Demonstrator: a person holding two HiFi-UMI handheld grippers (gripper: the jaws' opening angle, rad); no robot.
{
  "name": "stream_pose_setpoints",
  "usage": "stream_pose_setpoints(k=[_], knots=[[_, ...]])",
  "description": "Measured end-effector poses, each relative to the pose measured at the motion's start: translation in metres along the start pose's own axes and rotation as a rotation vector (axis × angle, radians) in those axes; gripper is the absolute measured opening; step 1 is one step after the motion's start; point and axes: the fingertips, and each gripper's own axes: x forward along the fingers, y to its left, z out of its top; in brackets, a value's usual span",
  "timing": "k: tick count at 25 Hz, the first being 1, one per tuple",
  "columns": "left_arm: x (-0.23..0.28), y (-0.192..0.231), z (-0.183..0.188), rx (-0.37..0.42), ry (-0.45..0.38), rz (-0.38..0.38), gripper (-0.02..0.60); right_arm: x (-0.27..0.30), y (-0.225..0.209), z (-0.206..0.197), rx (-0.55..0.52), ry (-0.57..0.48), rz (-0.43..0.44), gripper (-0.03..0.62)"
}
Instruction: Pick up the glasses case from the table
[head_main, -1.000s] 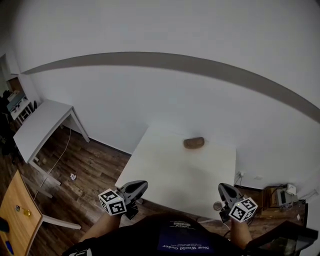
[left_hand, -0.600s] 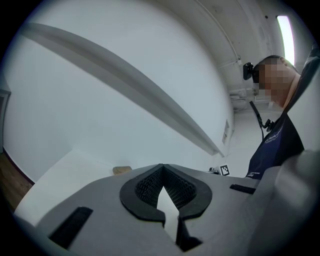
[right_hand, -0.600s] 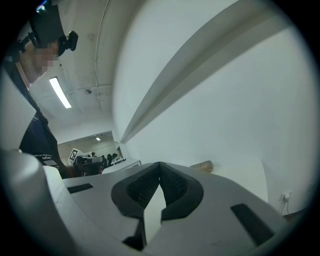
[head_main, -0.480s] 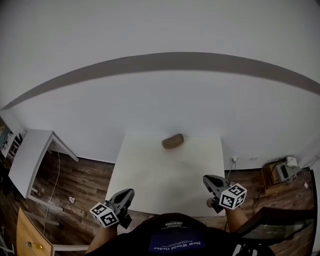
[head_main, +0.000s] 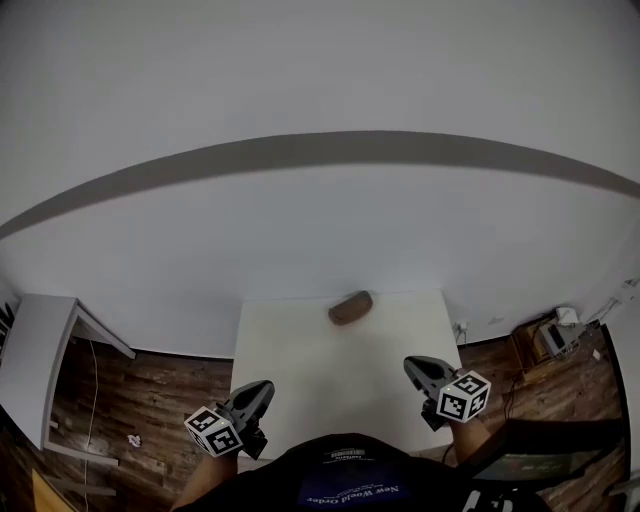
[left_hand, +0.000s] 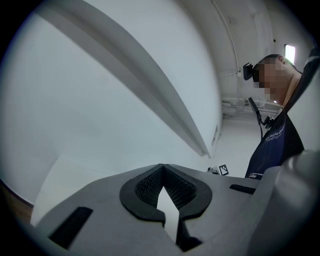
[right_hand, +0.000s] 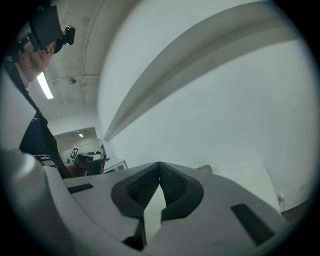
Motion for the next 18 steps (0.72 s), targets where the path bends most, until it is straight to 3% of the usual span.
stream_pose_setpoints(k=[9,18], knots=[[-0.045,0.112,0.021,-0.062,0.019,-0.021,0.000,0.091,0.043,0.004,0.018,0.047,-0.049,-0.011],[-0.003,0.115,0.001,-0.069,0.037,-0.009,-0.001,0.102,0.002,0.007,0.026,0.070,-0.010,-0.011]])
